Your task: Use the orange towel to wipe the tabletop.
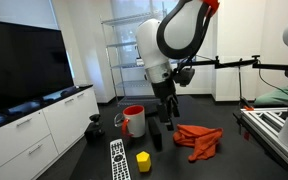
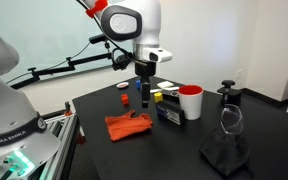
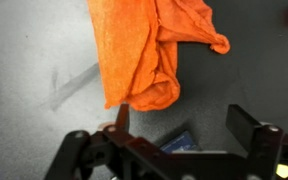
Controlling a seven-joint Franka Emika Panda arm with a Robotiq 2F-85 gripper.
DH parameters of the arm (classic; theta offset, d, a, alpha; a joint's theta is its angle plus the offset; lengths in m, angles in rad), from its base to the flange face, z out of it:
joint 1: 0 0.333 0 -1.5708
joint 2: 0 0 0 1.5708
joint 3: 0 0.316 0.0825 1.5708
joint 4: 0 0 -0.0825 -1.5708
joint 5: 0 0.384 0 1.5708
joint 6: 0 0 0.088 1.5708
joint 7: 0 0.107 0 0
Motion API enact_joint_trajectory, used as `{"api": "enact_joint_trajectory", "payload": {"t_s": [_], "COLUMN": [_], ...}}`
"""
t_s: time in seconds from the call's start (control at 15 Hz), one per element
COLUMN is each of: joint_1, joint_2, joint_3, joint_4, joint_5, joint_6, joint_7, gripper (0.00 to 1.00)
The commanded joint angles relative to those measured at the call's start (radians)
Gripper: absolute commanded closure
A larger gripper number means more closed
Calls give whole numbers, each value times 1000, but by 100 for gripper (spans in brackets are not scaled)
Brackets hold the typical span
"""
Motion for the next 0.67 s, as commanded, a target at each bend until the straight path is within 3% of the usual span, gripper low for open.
{"api": "enact_joint_trajectory", "payload": {"t_s": [0.0, 0.6], "joint_1": [1, 1], "joint_2": [17, 15], "joint_3": [-24, -64], "joint_4": [1, -55], "joint_5": [-59, -149], "joint_6": [-13, -49], "joint_7": [59, 108], "gripper": [0, 0]}}
